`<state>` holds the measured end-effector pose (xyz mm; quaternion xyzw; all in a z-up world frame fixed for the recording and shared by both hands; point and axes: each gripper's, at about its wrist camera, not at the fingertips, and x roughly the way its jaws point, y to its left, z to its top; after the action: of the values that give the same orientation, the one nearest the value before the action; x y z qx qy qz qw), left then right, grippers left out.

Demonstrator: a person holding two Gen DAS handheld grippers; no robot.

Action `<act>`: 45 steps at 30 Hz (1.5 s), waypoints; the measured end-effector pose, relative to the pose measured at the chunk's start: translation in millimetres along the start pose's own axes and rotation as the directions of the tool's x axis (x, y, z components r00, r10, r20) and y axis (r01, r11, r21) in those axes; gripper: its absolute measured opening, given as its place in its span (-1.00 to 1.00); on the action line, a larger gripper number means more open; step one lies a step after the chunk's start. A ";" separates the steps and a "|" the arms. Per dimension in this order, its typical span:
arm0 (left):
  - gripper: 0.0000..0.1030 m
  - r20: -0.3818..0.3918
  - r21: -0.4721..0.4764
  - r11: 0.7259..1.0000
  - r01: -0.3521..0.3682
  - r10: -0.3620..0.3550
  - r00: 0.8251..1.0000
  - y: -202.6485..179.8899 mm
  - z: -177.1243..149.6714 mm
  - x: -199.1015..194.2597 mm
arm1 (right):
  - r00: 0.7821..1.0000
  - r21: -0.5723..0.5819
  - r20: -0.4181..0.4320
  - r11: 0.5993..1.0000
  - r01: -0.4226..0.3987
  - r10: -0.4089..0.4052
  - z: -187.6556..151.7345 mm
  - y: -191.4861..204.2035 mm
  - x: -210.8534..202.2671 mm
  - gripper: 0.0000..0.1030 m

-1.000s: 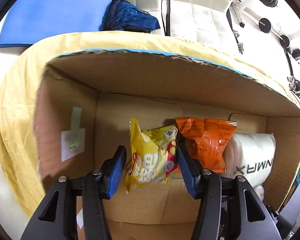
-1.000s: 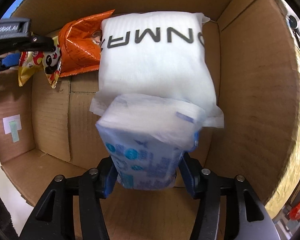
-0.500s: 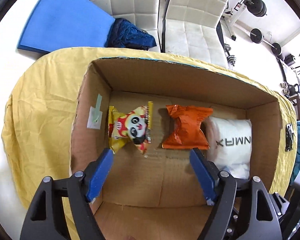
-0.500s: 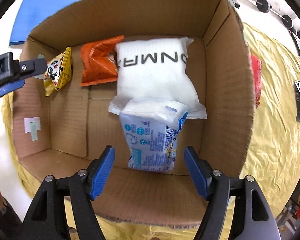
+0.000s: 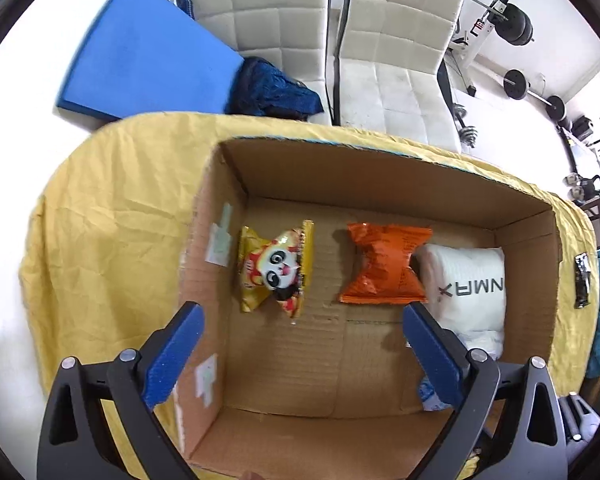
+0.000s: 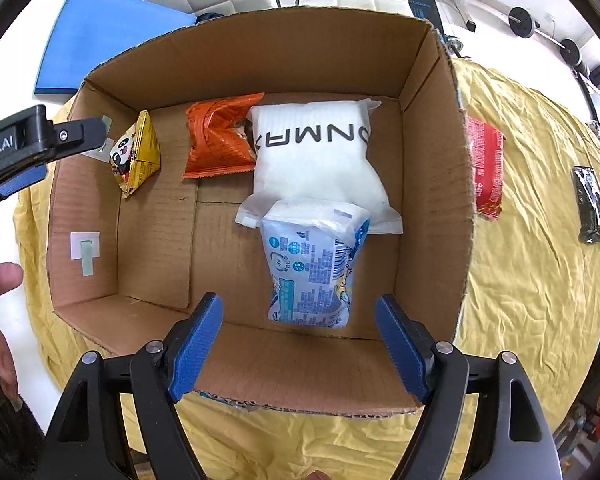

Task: Organize soft objects
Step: 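Lower both held packs into the box and open both grippers, then grasp the red snack bar pack with the left gripper while the right approaches the black pack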

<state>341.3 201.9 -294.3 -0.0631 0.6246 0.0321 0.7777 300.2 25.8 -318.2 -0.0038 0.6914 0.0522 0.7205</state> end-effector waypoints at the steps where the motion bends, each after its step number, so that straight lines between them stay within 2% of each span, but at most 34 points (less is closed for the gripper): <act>1: 0.97 0.005 0.003 1.000 -0.003 0.003 1.000 -0.3 -1.8 -1.8 | 1.000 0.001 0.006 1.000 0.004 -0.004 -0.6 -0.2 -1.9 0.66; 9: 0.97 0.101 0.041 0.998 -0.037 0.033 0.994 -11.0 -46.9 -34.5 | 0.998 0.003 0.059 1.000 0.017 -0.017 -14.1 -4.5 -23.0 0.70; 12: 0.97 0.111 0.028 1.000 -0.012 0.009 0.994 -10.3 -64.7 -49.0 | 0.995 -0.003 0.099 1.000 0.029 -0.029 -25.8 -5.6 -34.4 1.00; 20: 0.97 0.166 0.020 1.000 -0.008 0.005 0.986 -12.4 -107.9 -94.6 | 0.981 -0.029 0.192 0.999 0.035 -0.029 -64.2 -10.1 -79.3 1.00; 22: 0.97 0.173 0.018 1.000 0.009 -0.012 0.985 -11.7 -118.4 -104.2 | 0.977 -0.034 0.211 0.999 0.030 -0.022 -74.2 -10.5 -93.0 1.00; 28: 0.97 0.205 0.012 1.000 -0.004 0.002 0.979 -11.3 -144.2 -136.7 | 0.964 -0.051 0.266 0.999 0.002 0.012 -99.9 -11.1 -131.1 1.00; 38: 0.97 0.232 -0.017 1.000 0.004 0.000 0.973 -19.3 -159.2 -166.5 | 0.952 -0.070 0.300 0.996 -0.046 0.065 -119.0 -17.6 -162.6 1.00; 45: 0.97 0.244 0.011 1.000 0.010 -0.013 0.970 -54.9 -154.0 -175.7 | 0.944 -0.034 0.316 0.996 -0.088 0.094 -120.7 -52.6 -175.8 1.00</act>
<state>161.1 131.4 -152.4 -0.0587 0.5239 0.0322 0.8492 177.5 -48.2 -151.7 0.0296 0.5654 0.0920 0.8191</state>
